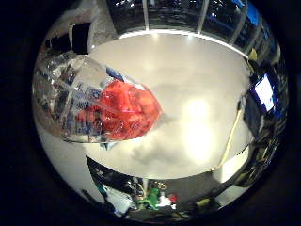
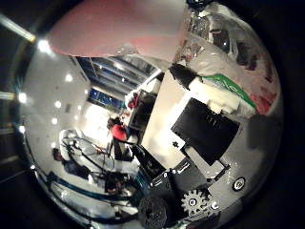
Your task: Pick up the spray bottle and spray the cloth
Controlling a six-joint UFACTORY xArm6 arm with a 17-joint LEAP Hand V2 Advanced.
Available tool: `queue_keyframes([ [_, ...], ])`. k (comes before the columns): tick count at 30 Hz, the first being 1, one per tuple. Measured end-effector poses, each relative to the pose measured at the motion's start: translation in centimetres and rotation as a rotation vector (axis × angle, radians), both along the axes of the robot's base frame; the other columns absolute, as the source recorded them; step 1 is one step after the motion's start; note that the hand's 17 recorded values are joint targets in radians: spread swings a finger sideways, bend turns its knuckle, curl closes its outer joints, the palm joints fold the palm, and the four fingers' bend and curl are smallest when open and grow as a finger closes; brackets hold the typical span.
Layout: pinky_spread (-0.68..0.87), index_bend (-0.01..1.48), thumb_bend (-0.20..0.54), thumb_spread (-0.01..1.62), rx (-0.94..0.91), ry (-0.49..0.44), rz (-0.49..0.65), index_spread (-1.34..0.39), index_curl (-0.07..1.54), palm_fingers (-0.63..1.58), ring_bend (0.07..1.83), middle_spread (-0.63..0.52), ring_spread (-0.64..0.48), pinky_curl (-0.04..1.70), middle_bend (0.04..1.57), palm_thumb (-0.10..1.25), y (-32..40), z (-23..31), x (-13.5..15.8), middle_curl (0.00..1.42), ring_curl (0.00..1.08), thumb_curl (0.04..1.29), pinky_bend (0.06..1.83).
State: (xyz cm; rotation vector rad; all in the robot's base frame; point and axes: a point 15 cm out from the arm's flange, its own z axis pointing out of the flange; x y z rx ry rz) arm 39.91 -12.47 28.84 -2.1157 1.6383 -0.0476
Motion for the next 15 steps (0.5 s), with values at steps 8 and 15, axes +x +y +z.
queue_keyframes([
  [8, -0.14, 1.15, -0.021, 0.53, -0.306, 0.043, 0.133, -0.22, 0.87, 1.09, 1.37, -0.09, -0.23, 1.39, 1.44, 1.06, 2.0, 4.0, 0.6, 0.7, 0.79, 0.84, 1.06],
  [15, -0.14, 1.15, -0.021, 0.49, -0.524, 0.065, 0.161, -0.22, 0.88, 1.1, 1.36, -0.09, -0.23, 1.44, 1.43, 1.05, 3.3, 6.1, 1.1, 0.7, 0.81, 0.87, 1.03],
])
